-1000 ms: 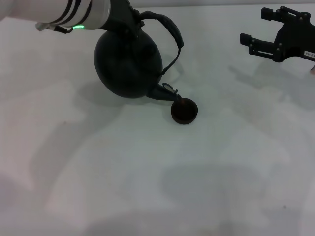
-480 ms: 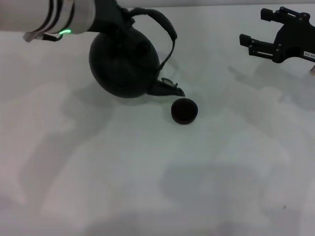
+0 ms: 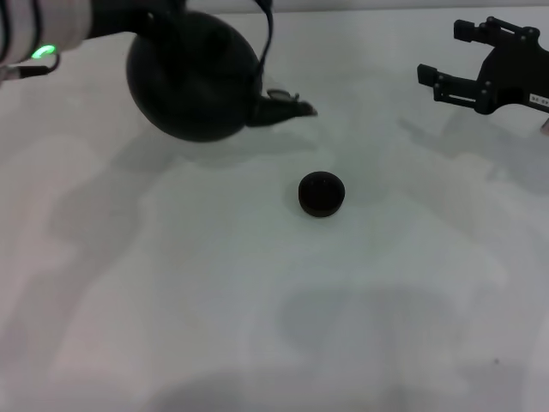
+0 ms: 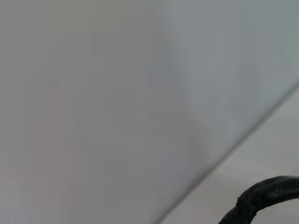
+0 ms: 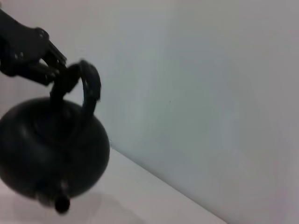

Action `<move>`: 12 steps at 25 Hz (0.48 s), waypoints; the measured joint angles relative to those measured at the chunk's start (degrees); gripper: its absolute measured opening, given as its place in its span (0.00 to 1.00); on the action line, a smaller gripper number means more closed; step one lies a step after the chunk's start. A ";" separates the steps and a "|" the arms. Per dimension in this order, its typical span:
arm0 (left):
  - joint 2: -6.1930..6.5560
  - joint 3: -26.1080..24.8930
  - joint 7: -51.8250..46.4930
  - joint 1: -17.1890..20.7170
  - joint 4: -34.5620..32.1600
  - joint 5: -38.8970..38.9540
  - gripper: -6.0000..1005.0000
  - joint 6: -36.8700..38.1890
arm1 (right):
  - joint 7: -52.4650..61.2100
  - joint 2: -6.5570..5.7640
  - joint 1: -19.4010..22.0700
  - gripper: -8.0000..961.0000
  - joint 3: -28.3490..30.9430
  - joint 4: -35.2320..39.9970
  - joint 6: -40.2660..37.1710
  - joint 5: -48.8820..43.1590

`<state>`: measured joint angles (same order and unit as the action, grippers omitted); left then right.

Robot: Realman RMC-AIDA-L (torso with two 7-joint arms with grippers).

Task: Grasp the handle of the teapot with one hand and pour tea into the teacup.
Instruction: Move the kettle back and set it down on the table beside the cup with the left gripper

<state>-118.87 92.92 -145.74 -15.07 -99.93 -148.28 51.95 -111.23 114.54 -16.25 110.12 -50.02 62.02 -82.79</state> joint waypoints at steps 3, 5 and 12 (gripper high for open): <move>-0.03 -2.04 2.92 3.33 -0.78 5.79 0.14 -2.79 | 0.14 -0.17 0.14 0.86 -0.09 0.01 0.08 -0.06; -0.05 -3.03 4.78 5.38 -0.86 9.39 0.14 -4.77 | 0.20 -0.22 0.16 0.86 -0.13 0.01 0.13 -0.08; -0.10 -3.84 9.75 11.96 -0.18 18.21 0.14 -12.32 | 0.43 -0.32 0.24 0.86 -0.24 0.05 0.21 -0.10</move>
<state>-118.97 89.08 -135.98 -3.11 -100.10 -130.07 39.63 -110.80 114.21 -16.02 109.88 -49.97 62.23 -82.89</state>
